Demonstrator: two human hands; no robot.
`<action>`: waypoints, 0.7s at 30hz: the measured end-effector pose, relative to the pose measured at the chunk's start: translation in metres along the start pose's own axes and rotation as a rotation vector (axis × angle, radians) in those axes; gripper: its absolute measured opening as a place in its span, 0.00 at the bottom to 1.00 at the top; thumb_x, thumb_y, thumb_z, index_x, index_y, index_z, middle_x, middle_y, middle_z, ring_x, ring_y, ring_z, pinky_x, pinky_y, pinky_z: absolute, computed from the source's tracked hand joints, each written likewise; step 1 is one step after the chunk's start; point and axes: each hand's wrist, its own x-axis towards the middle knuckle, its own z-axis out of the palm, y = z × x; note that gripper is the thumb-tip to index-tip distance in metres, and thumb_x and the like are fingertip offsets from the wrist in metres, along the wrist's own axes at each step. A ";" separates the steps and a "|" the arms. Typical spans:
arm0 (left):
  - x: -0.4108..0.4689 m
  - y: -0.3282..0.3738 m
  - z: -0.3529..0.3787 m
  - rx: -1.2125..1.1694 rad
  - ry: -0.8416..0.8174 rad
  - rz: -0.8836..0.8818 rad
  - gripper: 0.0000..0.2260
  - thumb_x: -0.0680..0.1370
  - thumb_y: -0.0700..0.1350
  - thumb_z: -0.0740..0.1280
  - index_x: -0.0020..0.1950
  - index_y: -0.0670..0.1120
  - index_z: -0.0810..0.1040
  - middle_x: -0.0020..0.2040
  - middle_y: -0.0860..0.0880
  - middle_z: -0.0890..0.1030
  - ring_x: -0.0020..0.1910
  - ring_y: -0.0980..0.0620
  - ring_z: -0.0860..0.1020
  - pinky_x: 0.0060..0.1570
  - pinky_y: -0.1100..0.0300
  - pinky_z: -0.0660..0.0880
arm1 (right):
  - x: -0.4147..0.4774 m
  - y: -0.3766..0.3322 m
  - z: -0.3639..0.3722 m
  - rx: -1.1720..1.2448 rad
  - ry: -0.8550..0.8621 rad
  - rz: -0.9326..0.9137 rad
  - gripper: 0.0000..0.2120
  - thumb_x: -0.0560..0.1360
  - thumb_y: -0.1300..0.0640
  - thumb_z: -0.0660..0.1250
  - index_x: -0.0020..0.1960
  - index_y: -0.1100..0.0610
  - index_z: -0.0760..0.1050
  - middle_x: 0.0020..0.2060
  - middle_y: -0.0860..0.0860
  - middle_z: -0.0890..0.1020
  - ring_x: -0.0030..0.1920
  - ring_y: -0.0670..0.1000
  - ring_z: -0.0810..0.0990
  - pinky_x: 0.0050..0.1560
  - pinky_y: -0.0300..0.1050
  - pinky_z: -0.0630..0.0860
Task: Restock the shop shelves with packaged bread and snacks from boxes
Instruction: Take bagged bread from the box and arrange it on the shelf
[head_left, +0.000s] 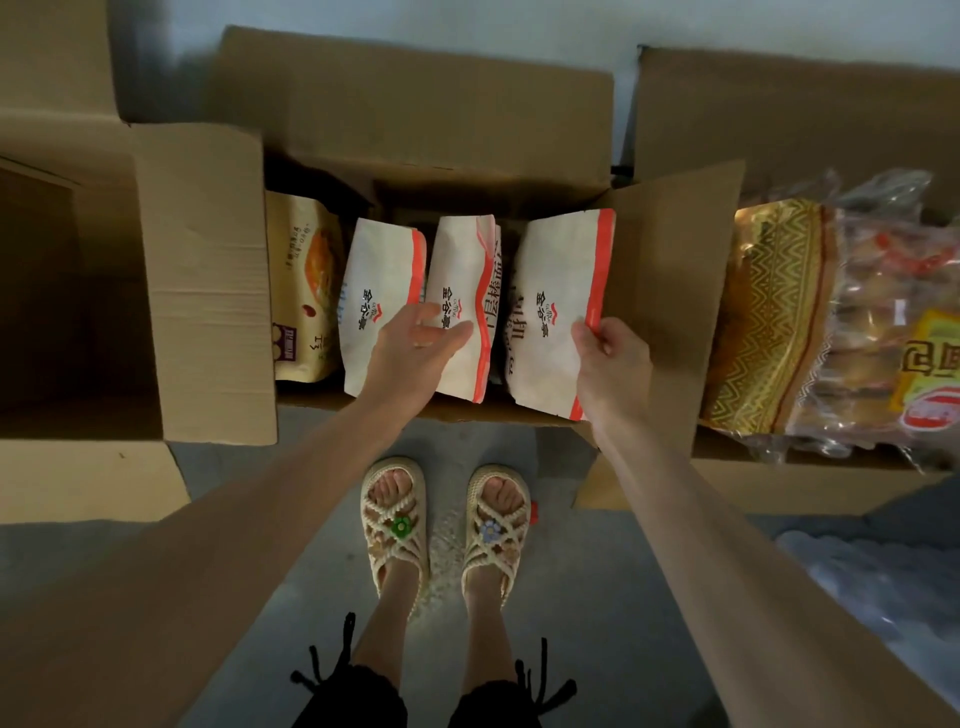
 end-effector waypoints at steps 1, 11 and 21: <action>-0.004 0.003 -0.002 -0.007 -0.001 0.005 0.20 0.77 0.54 0.68 0.66 0.48 0.71 0.60 0.49 0.78 0.59 0.49 0.77 0.61 0.47 0.75 | -0.006 -0.003 -0.004 -0.002 -0.003 -0.015 0.12 0.82 0.53 0.60 0.39 0.51 0.69 0.47 0.49 0.80 0.44 0.47 0.79 0.36 0.32 0.72; -0.086 0.062 -0.026 0.004 -0.003 0.104 0.22 0.77 0.55 0.68 0.68 0.50 0.70 0.62 0.50 0.78 0.61 0.50 0.76 0.65 0.46 0.72 | -0.077 -0.064 -0.068 -0.016 -0.040 -0.143 0.10 0.82 0.53 0.59 0.42 0.53 0.71 0.39 0.44 0.77 0.38 0.41 0.76 0.30 0.28 0.70; -0.194 0.150 -0.088 -0.079 0.005 0.359 0.25 0.76 0.51 0.70 0.71 0.47 0.68 0.64 0.50 0.77 0.47 0.58 0.77 0.47 0.62 0.74 | -0.189 -0.170 -0.150 -0.047 -0.135 -0.330 0.10 0.81 0.51 0.60 0.51 0.57 0.75 0.47 0.55 0.81 0.41 0.51 0.78 0.43 0.43 0.75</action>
